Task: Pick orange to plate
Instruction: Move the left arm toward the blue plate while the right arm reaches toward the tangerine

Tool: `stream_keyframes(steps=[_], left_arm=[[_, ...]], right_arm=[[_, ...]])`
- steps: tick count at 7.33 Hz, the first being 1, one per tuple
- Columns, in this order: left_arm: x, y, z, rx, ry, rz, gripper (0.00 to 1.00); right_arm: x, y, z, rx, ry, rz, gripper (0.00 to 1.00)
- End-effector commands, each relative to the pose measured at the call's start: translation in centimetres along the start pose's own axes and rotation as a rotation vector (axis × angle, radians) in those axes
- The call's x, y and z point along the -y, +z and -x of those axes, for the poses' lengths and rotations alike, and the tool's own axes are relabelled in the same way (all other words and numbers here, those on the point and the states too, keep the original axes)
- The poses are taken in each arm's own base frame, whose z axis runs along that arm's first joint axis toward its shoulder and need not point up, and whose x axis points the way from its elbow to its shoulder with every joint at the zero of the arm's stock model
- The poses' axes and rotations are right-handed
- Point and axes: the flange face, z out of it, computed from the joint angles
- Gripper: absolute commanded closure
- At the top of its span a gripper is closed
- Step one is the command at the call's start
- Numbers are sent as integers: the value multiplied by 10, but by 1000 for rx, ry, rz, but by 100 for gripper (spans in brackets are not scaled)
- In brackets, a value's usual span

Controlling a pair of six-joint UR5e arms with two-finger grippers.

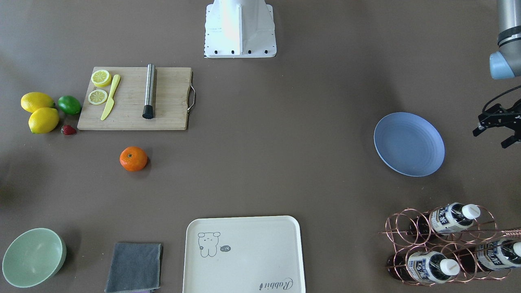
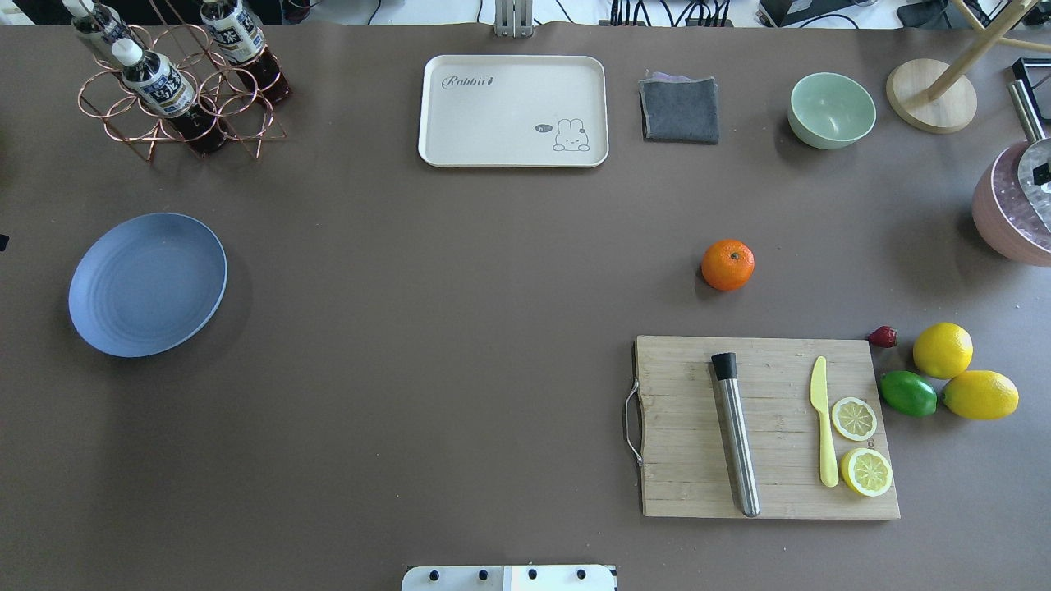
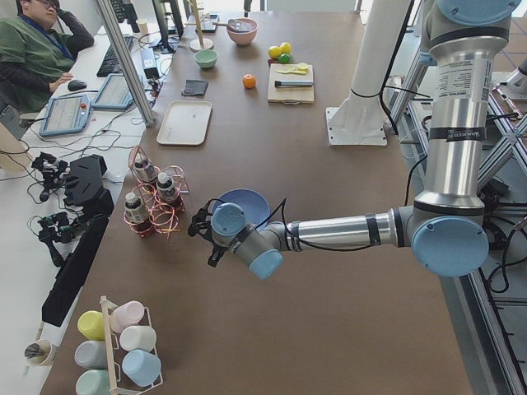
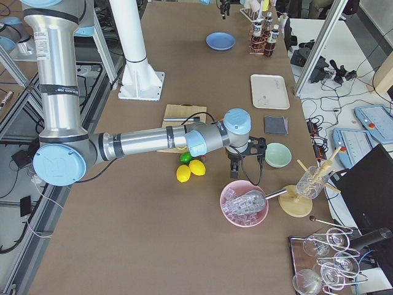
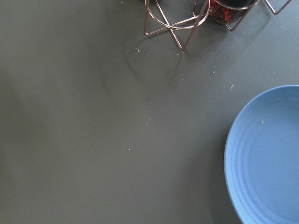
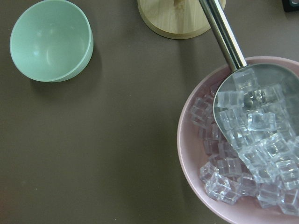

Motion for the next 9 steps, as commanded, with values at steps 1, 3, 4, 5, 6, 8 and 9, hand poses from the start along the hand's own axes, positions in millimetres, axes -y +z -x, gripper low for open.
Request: stream_keyframes(steps=[1, 3, 4, 5, 6, 8, 9], left_arm=[[-10, 37, -25, -4, -21, -3, 2], [-9, 54, -48, -33, -46, 8, 2], [-10, 70, -60, -50, -31, 33, 2], [-11, 82, -66, -56, -25, 53, 2], [-9, 86, -66, -57, -23, 56, 5], [-10, 87, -65, -57, -36, 65, 100], [-6, 86, -68, -62, -35, 63, 100]], right_arm=[[-12, 28, 42, 40, 35, -7, 0], [-17, 45, 74, 44, 66, -30, 0], [-17, 51, 88, 44, 68, -30, 0], [-19, 59, 100, 35, 69, -32, 0], [-18, 61, 111, 36, 77, -39, 0], [-20, 62, 116, 39, 76, -37, 0], [-20, 61, 115, 39, 77, -37, 0]])
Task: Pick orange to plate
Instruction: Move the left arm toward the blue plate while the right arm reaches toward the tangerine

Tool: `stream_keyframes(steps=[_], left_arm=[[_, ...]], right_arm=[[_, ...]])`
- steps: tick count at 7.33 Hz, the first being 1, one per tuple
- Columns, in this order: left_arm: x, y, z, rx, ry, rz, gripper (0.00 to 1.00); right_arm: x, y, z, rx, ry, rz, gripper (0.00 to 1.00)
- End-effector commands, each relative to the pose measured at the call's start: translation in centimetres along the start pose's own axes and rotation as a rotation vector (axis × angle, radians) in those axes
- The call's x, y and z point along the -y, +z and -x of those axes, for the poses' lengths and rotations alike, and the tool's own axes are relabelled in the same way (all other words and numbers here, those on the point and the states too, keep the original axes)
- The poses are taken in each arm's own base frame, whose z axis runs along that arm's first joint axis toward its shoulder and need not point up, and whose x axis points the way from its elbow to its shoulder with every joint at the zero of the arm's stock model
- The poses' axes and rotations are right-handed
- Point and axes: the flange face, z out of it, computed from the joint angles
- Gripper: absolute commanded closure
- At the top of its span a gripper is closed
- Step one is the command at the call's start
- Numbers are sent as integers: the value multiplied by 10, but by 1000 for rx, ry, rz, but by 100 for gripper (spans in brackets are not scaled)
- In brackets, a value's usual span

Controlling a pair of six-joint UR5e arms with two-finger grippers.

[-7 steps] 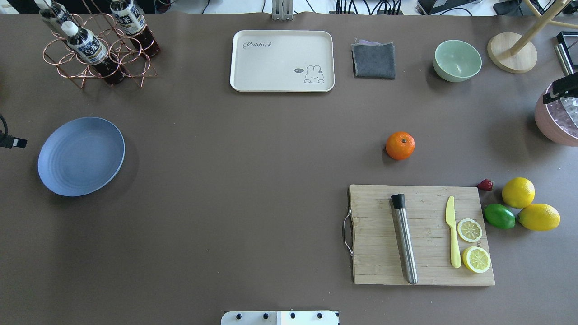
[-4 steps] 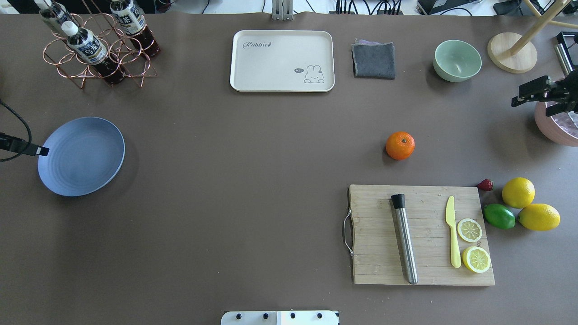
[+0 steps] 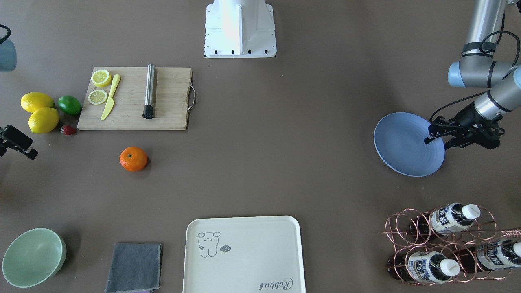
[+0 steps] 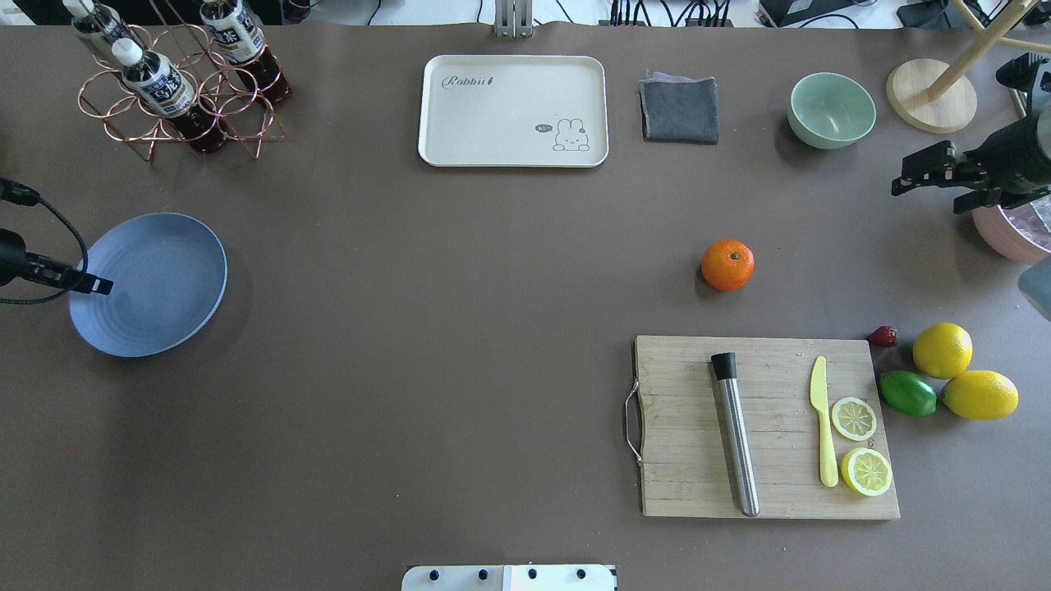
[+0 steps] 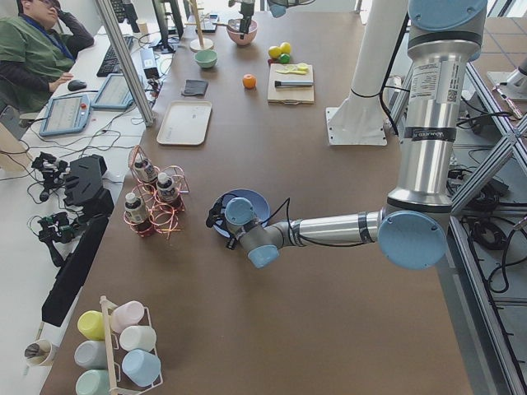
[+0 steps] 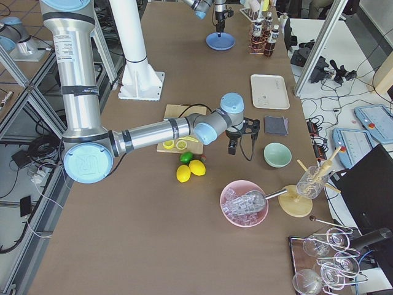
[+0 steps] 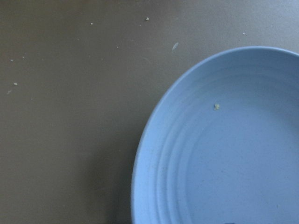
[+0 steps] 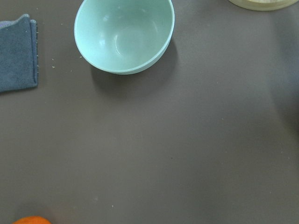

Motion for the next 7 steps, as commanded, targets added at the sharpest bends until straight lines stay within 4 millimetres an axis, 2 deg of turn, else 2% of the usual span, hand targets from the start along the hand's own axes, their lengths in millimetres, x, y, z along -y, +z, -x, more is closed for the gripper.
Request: stream_keyframes(steps=[1, 2, 4, 5, 7], left_arm=[[3, 0, -2, -6, -16, 5, 100], [4, -3, -1, -18, -33, 18, 100], [21, -19, -11, -104, -68, 50, 100], [48, -38, -27, -165, -115, 39, 100], [72, -60, -75, -212, -189, 18, 100]], right_arm=[[-2, -3, 4, 6, 2, -2, 0], [-4, -4, 8, 11, 15, -2, 0], [-7, -2, 13, 10, 3, -2, 0], [-10, 2, 18, 2, -10, -11, 0], [-18, 2, 37, 18, -32, -6, 0]])
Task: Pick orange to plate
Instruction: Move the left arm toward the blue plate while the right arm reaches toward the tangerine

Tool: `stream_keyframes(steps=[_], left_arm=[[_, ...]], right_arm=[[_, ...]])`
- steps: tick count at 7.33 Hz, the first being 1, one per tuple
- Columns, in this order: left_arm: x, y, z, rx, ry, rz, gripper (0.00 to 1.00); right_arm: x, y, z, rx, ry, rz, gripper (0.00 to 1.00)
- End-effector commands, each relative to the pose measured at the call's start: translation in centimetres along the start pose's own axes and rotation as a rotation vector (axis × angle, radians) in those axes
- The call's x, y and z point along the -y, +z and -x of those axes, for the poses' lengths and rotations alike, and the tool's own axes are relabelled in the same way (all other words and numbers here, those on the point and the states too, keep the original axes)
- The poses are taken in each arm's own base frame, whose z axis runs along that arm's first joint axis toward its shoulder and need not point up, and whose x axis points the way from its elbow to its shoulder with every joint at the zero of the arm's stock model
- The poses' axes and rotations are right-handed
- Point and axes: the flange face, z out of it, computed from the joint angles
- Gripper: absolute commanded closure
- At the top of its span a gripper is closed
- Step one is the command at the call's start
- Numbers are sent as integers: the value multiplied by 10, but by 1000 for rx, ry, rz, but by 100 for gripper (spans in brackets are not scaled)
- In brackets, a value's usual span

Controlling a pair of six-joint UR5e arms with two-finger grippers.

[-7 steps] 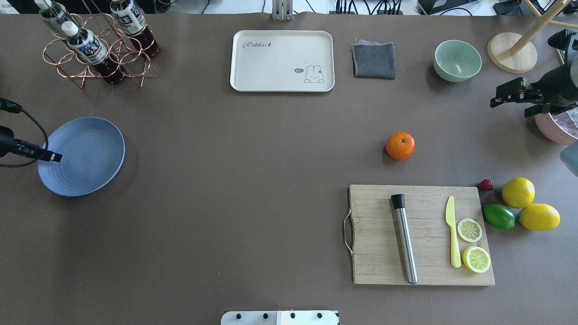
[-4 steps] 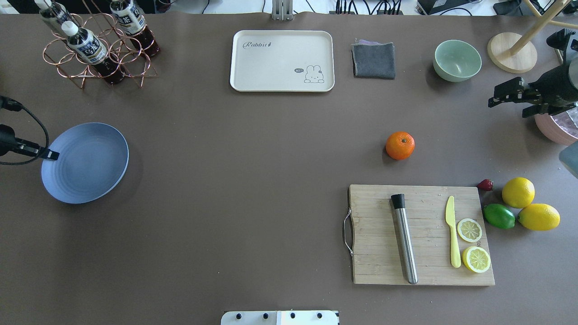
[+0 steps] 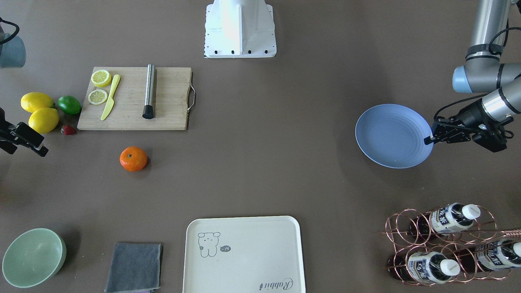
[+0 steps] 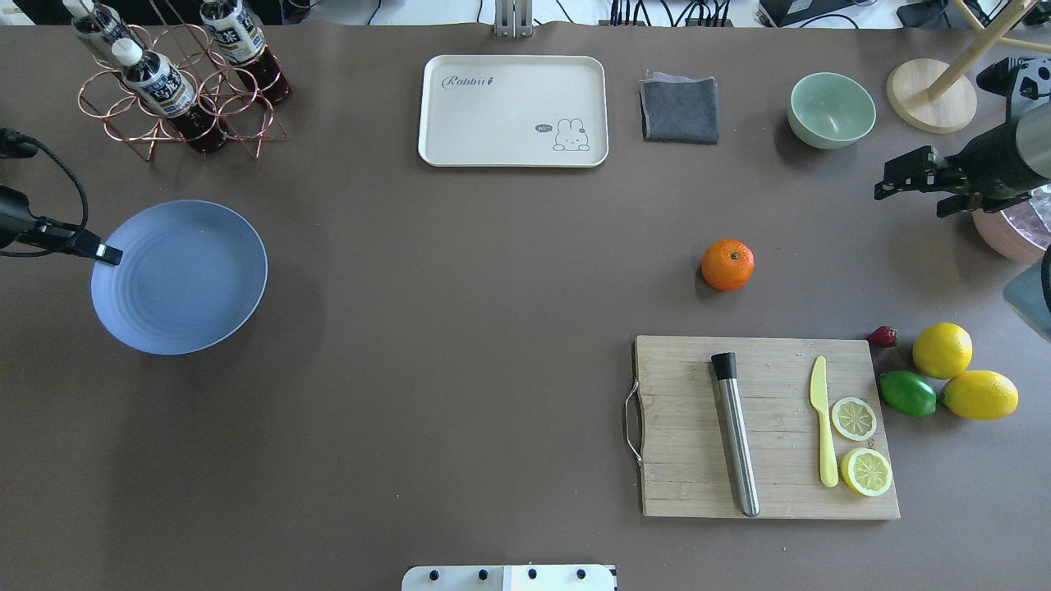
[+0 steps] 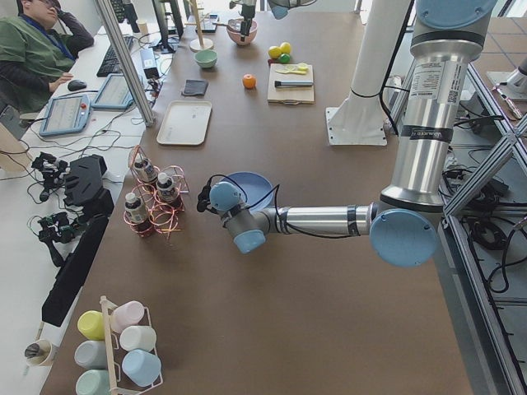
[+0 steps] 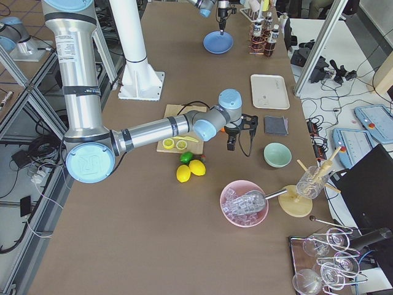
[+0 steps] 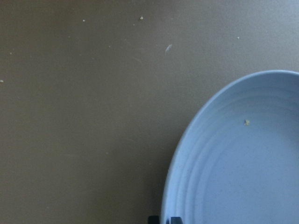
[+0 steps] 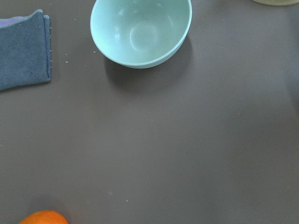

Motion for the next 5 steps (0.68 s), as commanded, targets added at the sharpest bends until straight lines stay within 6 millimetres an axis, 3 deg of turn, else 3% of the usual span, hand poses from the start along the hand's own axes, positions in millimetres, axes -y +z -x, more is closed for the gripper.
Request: stream_keyframes(steps=[1, 3, 5], left_arm=[[20, -7, -66, -59, -89, -22, 100], [23, 47, -142, -63, -152, -54, 100], [25, 86, -218, -107, -219, -75, 100]], right_arm=[[-7, 5, 33, 22, 2, 10, 0], [-17, 25, 86, 31, 35, 6, 0], [-36, 43, 133, 45, 70, 14, 0]])
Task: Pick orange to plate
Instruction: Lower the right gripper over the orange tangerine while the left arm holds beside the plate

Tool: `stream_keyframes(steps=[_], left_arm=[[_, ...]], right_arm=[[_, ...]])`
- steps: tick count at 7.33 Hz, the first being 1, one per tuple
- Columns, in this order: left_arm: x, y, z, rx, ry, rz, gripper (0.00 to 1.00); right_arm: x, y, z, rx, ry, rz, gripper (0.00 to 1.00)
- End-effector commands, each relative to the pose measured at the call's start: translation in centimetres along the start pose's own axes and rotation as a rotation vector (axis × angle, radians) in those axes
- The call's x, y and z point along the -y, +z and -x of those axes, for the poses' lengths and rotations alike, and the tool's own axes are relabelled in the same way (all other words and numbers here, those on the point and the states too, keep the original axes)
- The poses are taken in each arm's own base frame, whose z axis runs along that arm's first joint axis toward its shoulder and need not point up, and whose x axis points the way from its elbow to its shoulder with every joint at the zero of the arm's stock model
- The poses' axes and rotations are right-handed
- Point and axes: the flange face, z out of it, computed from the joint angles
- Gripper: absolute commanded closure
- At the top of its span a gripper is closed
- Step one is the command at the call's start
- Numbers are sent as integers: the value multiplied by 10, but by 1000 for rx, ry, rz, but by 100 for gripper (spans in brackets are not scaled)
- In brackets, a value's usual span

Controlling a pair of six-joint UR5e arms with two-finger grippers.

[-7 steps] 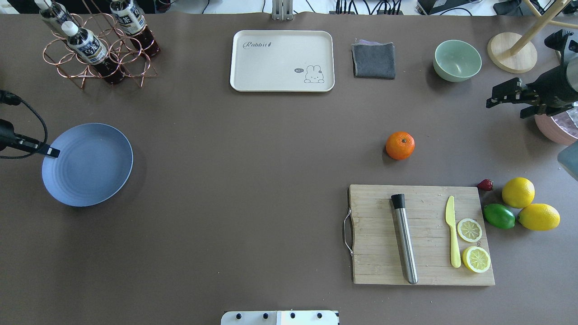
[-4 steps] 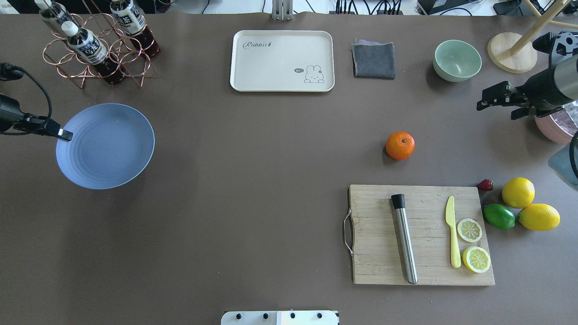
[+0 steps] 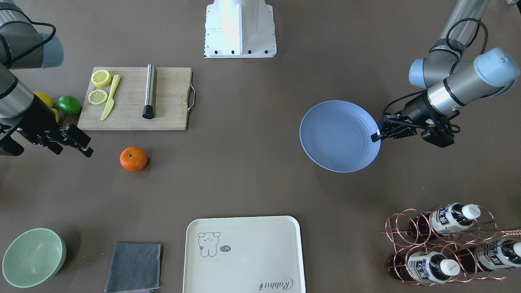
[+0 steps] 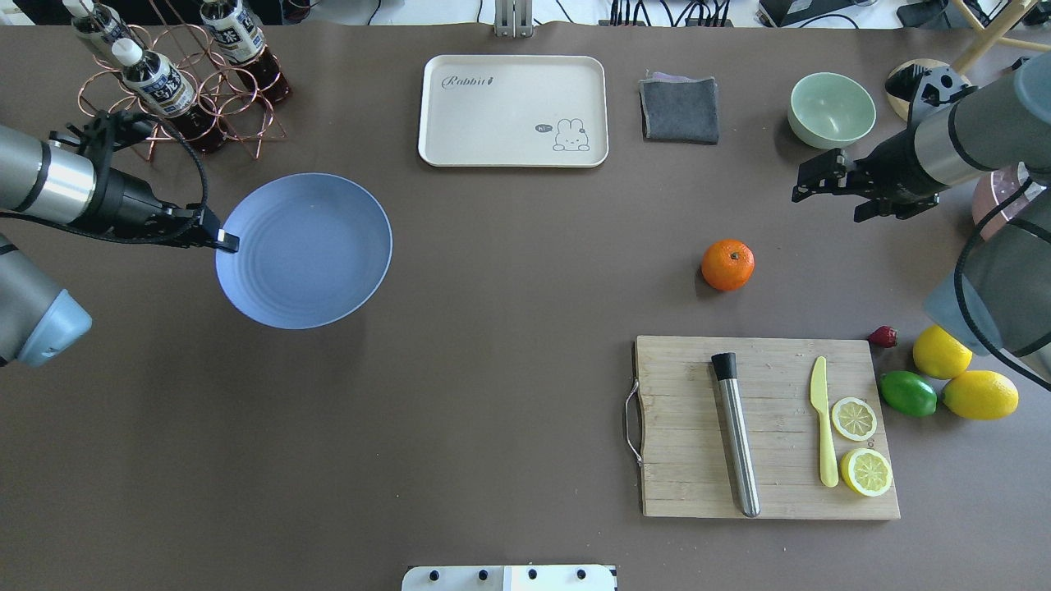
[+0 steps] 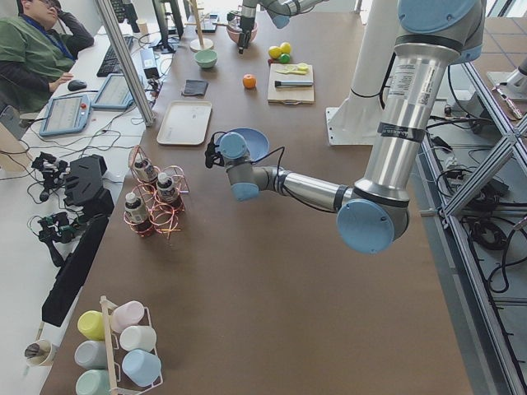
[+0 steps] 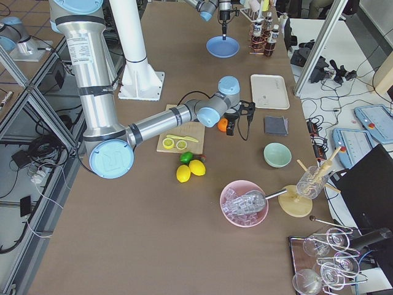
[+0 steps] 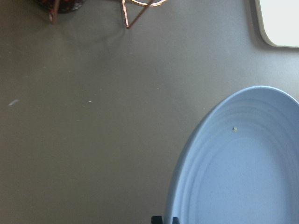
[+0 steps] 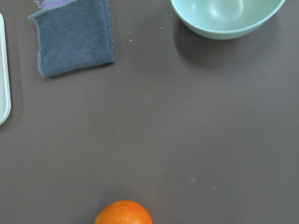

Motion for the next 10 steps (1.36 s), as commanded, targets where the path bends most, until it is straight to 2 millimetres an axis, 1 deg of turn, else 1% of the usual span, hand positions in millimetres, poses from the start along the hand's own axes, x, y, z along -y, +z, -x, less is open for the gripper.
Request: stream_keyframes(steps=[1, 2, 3, 4, 5, 8, 9, 10], left_arm=[[-28, 52, -77, -36, -71, -24, 100], [-49, 80, -127, -19, -97, -37, 100], [-81, 112, -181, 22, -105, -46, 100], [-110, 140, -215, 47, -94, -66, 100], [-132, 156, -224, 49, -127, -67, 100], [-136, 163, -222, 61, -127, -73, 100], [-136, 165, -219, 67, -129, -72, 92], [-136, 169, -215, 78, -128, -74, 41]], right_arm=[[-24, 25, 40, -12, 20, 5, 0], [-30, 33, 57, -41, 18, 12, 0], [-34, 37, 63, -53, 12, 2, 0], [-42, 43, 68, -53, 7, 12, 0], [-51, 51, 75, -57, 12, 14, 0], [-77, 71, 85, -74, 25, 17, 0], [-79, 73, 85, -76, 23, 20, 0], [-80, 74, 85, -79, 23, 22, 0]])
